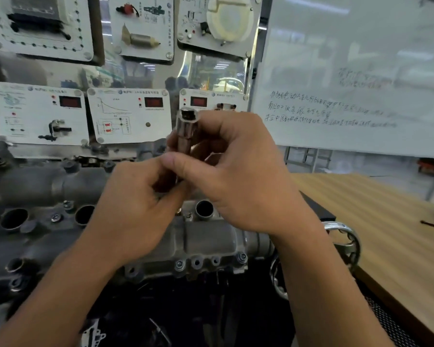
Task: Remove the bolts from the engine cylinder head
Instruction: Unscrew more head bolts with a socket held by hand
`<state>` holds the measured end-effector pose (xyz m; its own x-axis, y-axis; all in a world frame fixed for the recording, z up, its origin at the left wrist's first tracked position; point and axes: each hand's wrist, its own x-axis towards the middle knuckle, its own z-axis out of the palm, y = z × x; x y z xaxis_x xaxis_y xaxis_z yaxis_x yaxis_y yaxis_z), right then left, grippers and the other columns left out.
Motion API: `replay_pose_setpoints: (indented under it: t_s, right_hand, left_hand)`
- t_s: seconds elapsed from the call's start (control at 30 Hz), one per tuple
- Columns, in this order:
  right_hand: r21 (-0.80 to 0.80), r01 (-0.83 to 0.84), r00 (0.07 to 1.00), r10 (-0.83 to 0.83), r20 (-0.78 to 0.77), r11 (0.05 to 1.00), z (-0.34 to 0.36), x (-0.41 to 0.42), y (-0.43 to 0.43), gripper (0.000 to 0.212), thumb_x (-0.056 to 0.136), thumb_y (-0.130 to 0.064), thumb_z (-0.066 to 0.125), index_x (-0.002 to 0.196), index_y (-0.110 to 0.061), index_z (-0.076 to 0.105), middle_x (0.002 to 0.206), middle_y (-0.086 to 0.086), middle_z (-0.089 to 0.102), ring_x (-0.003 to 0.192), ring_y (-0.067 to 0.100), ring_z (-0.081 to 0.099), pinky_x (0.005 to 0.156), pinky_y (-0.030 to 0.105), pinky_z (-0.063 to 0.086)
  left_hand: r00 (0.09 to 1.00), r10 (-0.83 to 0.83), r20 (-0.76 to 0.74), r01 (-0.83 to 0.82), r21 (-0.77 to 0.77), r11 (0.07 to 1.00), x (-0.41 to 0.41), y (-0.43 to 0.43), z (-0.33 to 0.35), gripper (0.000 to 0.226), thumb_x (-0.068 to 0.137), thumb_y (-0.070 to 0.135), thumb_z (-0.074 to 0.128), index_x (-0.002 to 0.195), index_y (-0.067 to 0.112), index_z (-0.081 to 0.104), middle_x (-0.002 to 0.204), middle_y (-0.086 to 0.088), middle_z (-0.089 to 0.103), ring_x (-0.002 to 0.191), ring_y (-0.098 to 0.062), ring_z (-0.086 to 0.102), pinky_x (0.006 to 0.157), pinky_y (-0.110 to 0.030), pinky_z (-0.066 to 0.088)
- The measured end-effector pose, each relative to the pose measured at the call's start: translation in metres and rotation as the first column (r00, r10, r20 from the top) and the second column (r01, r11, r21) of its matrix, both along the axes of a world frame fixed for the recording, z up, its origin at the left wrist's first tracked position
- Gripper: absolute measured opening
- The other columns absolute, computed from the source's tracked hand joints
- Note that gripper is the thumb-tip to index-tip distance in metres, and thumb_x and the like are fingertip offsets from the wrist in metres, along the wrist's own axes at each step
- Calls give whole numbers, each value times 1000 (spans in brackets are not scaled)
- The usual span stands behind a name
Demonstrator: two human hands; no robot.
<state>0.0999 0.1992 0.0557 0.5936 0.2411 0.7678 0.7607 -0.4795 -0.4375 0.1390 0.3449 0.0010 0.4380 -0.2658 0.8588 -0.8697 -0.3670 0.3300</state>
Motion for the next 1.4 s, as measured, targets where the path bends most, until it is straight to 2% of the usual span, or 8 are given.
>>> replay_pose_setpoints:
  t_s: [0.1,0.2,0.37,0.47,0.73,0.93,1.13,1.4]
  right_hand:
    - [54,-4,1000,4,-9,999,-2,0,7,14,83,-11,78,96,-10,72,85,-6,71,76,8,67,72,26,58]
    - [66,8,1000,-8,-10,998,-7,1,17,19,84,-10,76,102,-13,73,86,-10,70,73,4,64,69,18,55]
    - [59,22,1000,-21,-22,998,-6,2,22,17,90,-5,66,105,-9,71,91,-3,72,80,5,64,75,25,56]
    - [8,10,999,-9,-39,1000,-5,1,26,15,92,-4,61,105,-7,70,91,0,71,84,12,65,78,33,54]
    - [-68,-39,999,41,25,997,0,-10,23,20,93,-6,62,112,-8,68,94,-3,72,83,9,65,74,30,55]
    - [-56,-165,983,169,69,985,9,-12,33,25,91,-4,64,116,-8,68,98,-2,74,84,6,67,75,27,56]
    - [-47,-216,976,215,-9,975,-2,7,50,21,93,-4,64,113,-9,69,98,-6,73,82,-2,65,77,19,53]
    - [30,-277,960,278,-28,960,-19,22,57,23,92,-2,64,113,-11,69,100,-5,75,85,4,70,78,22,56]
  left_hand:
    - [999,31,-32,-36,-157,987,0,0,3,30,76,23,76,82,49,62,68,42,63,64,15,64,54,1,43]
    - [997,-8,-79,-6,-176,984,-4,4,-1,24,78,25,70,84,47,63,76,41,65,71,16,65,57,1,44]
    - [981,-118,-155,102,-106,989,-10,13,-7,30,86,41,51,113,53,56,103,42,65,95,19,63,74,3,44]
    - [991,-58,-124,34,-188,982,-9,14,-9,30,82,43,53,109,52,59,96,44,65,90,19,64,73,2,46]
    - [979,-104,-178,53,-270,961,-20,18,-10,29,78,45,60,106,44,69,96,30,72,90,8,69,76,-6,51]
    - [992,-50,-116,17,-271,963,-29,40,-3,28,83,25,67,107,39,69,97,35,70,91,8,70,78,-7,52]
    - [982,22,-186,-64,-225,972,-16,62,-11,32,86,8,71,111,28,72,100,24,74,92,3,71,81,-12,54]
    - [978,66,-198,-101,-174,980,-9,74,-19,35,88,8,70,114,31,71,101,23,74,94,6,69,81,-7,51]
